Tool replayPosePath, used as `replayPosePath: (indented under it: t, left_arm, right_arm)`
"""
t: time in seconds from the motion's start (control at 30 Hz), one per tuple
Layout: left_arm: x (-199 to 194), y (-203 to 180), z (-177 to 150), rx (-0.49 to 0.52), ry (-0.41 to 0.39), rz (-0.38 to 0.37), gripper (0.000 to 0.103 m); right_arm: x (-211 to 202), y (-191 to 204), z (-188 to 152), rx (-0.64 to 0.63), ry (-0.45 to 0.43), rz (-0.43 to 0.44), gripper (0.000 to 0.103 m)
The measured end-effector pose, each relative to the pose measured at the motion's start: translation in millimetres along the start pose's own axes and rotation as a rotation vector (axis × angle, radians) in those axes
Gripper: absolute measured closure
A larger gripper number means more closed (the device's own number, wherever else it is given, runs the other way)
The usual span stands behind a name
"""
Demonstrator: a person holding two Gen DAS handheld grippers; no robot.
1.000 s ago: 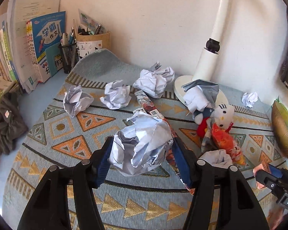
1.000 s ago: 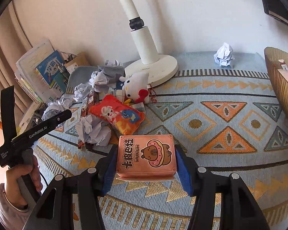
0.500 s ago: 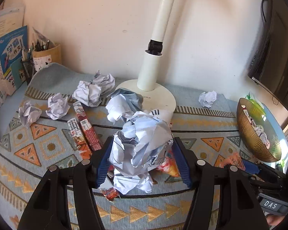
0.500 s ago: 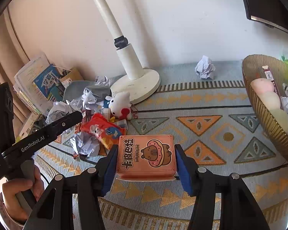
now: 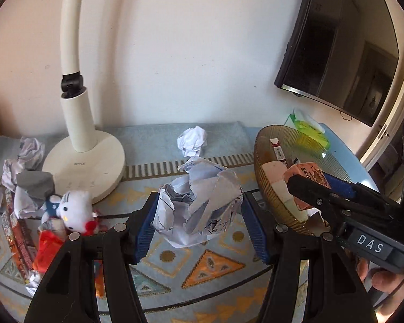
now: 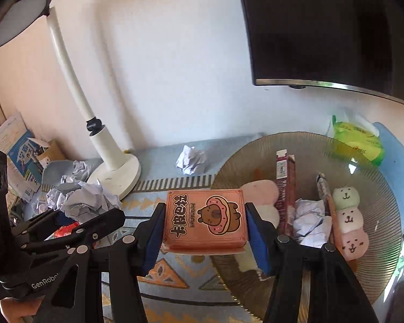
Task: Organize objects
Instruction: 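Carry the paper ball and pink box to the glass bowl and open both grippers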
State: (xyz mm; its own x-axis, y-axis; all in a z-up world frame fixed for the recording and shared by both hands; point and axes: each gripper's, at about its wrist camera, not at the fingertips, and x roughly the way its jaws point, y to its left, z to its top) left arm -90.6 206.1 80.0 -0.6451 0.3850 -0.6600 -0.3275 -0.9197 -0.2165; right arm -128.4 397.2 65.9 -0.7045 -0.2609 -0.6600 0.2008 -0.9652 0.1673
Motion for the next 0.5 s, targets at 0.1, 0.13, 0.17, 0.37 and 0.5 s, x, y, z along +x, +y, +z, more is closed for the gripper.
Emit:
replayPosePath:
  t: [0.1, 0.13, 0.17, 0.37, 0.5]
  left_arm:
    - [12.9, -27.9, 7.6, 0.030, 0.004, -0.035, 0.045]
    - [17.2, -36.0, 9.4, 0.034, 0.007, -0.042, 0.045]
    - [21.4, -43.3, 11.1, 0.035, 0.008, -0.054, 0.045]
    - [41.5, -74.9, 13.4, 0.059, 0.027, -0.078, 0.045]
    - [51.8, -84.7, 11.3, 0.059, 0.052, -0.084, 0.045]
  right_arm:
    - [-1.7, -24.9, 5.1, 0.034, -0.001, -0.034, 0.048]
    - [-3.0, -33.6, 6.4, 0.047, -0.003, -0.052, 0.048]
    - [-4.5, -41.8, 7.4, 0.060, -0.005, -0.061, 0.048]
    - [-11.7, -80.1, 10.5, 0.135, -0.015, -0.086, 0.048]
    - [-5.9, -88.9, 10.1, 0.156, -0.007, -0.088, 0.048]
